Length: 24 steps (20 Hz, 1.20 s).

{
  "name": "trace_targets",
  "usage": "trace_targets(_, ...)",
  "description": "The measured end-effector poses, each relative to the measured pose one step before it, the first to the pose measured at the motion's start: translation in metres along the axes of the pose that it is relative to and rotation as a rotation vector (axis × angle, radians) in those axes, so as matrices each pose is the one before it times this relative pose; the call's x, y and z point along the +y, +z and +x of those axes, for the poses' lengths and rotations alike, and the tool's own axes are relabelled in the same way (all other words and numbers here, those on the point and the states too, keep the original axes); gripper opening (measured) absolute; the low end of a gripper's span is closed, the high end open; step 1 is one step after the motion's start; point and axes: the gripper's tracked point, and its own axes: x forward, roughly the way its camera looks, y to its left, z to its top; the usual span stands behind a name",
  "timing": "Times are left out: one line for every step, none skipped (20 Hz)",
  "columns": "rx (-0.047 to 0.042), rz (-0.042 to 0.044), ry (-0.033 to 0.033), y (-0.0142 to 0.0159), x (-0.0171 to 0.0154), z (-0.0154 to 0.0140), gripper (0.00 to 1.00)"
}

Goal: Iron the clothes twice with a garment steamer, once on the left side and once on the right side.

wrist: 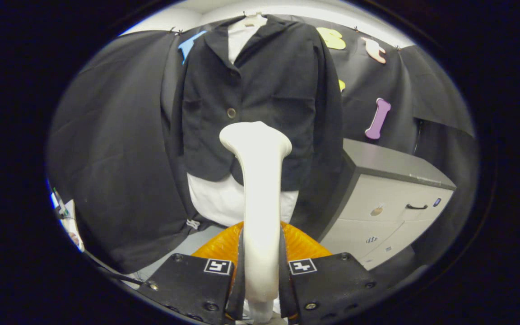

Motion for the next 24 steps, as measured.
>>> trace_targets(-0.02476,0.00386,0.00587,0.01312,0.00433,-0.00263,0.33)
trace_targets(-0.02808,0.00296,0.00654,0.01340,0.00589,-0.00349,0.33)
trace_targets(-0.02406,0.00155,0.00565,0.01418,0.00490,-0.00216,0.33)
trace_targets(-0.02235,0.00495,0.00767,0.01393,0.00557,-0.00312,0.33)
trace_targets(-0.02382,0.00562,0.00958,0.01427,0.00526,-0.00018,0.33)
trace_targets(-0.03041,0.00394,0.01080,0.01628,0.00441,-0.00029,0.33)
trace_targets(-0.02616,-0.00081,0.00733,0.01250,0.00383,0.00160,0.33)
trace_targets(-0.02872,-0.00212,0.00708,0.01203,0.00520,0.00142,0.33)
trace_targets(-0.03030,-0.00387,0.00845,0.01406,0.00587,0.00391,0.33)
trace_targets(-0.02276,-0.00455,0.00813,0.00890,0.00486,0.00257,0.33)
trace_targets(-0.02372,-0.00507,0.01317,0.01018,0.00666,0.00329,0.33)
trace_targets(-0.02416,-0.00172,0.01627,0.00983,0.00817,0.00362,0.33)
trace_targets(-0.01792,-0.00217,0.01369,0.00855,0.00657,0.00426,0.33)
trace_targets(-0.02997,0.00403,0.01310,0.01028,0.00593,0.00482,0.33)
trace_targets(-0.03118,0.01148,0.00275,0.01161,0.00553,0.00284,0.33)
trace_targets(-0.03945,0.00806,-0.00376,0.01461,0.00382,0.00554,0.33)
trace_targets(-0.03264,0.00262,-0.00145,0.01245,0.00238,0.00498,0.33)
trace_targets(-0.02874,0.00582,0.00517,0.01067,0.00657,0.00873,0.33)
trace_targets(-0.02187,0.00018,0.01083,0.00989,0.00732,0.01009,0.33)
trace_targets(-0.02436,-0.00151,0.01272,0.00848,0.00773,0.00950,0.33)
trace_targets(-0.02333,-0.00943,0.00803,0.01049,0.00577,0.00852,0.33)
trace_targets(-0.02723,-0.01291,0.00531,0.01174,0.00364,0.00840,0.33)
trace_targets(-0.02781,-0.00834,0.00503,0.01275,0.00454,0.01123,0.33)
trace_targets(-0.02325,-0.00259,0.00750,0.00881,0.00428,0.01158,0.33)
